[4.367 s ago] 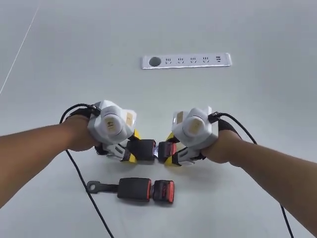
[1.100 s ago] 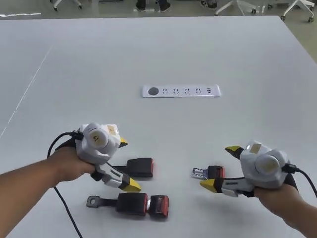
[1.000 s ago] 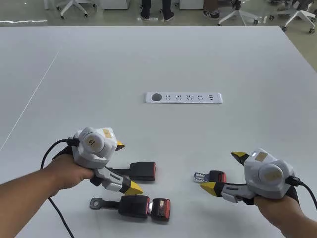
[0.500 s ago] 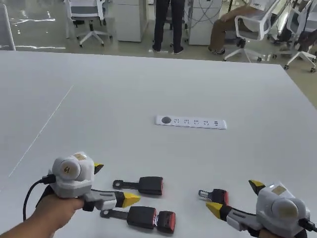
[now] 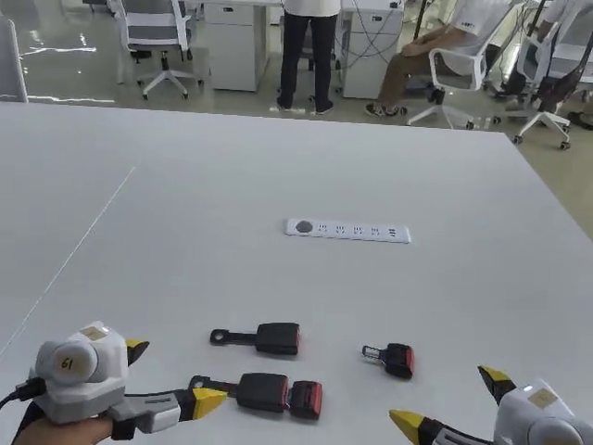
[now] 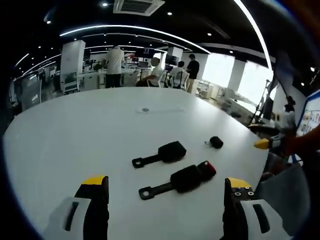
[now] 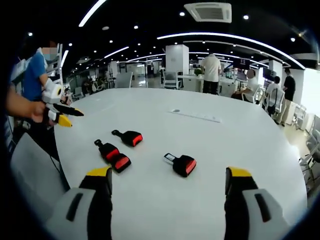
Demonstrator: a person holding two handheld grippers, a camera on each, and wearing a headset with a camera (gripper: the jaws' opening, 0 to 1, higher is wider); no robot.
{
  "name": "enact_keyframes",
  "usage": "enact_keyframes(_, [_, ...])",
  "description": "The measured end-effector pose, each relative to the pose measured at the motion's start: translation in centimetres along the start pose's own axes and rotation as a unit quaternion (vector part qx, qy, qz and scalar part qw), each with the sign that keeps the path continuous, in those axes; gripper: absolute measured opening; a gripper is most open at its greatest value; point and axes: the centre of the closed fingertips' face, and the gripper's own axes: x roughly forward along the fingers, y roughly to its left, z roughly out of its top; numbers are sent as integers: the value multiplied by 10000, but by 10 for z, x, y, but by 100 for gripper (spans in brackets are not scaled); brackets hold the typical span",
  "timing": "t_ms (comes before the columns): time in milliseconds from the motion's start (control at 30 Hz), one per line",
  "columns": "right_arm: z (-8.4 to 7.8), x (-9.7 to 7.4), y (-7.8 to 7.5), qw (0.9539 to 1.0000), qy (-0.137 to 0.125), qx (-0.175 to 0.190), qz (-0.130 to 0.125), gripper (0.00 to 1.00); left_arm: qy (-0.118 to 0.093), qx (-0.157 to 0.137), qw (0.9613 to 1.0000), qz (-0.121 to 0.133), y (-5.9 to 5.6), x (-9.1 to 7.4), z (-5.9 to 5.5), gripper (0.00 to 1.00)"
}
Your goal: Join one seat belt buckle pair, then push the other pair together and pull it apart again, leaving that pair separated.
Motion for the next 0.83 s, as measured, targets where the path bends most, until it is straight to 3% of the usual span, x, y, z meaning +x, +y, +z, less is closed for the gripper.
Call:
enact_keyframes(100, [-2, -10, -3, 9999, -13, 29, -101, 96, -27, -41, 10000, -57, -8, -9, -7, 98])
enact_keyframes(167, [-4, -17, -5, 9999, -30, 62, -158, 97, -39, -63, 10000, -33, -7, -14, -10, 98])
enact_keyframes(333, [-5, -30, -3, 9997, -84, 70, -218, 97, -187, -166, 9997, -53, -12, -25, -8, 100])
enact_keyframes(367, [-5, -31, -2, 9997, -83, 58, -219, 97, -307, -100, 9995, -64, -16, -28, -3, 100])
enact_keyframes(700, [-14, -38, 7, 9998, 2, 112, -194, 98, -410, 49, 9991, -122, -31, -45, 4, 100])
enact_keyframes(833, [-23, -37, 14, 9998, 123, 159, -89, 99, -366, 77, 9992, -132, -32, -46, -3, 100])
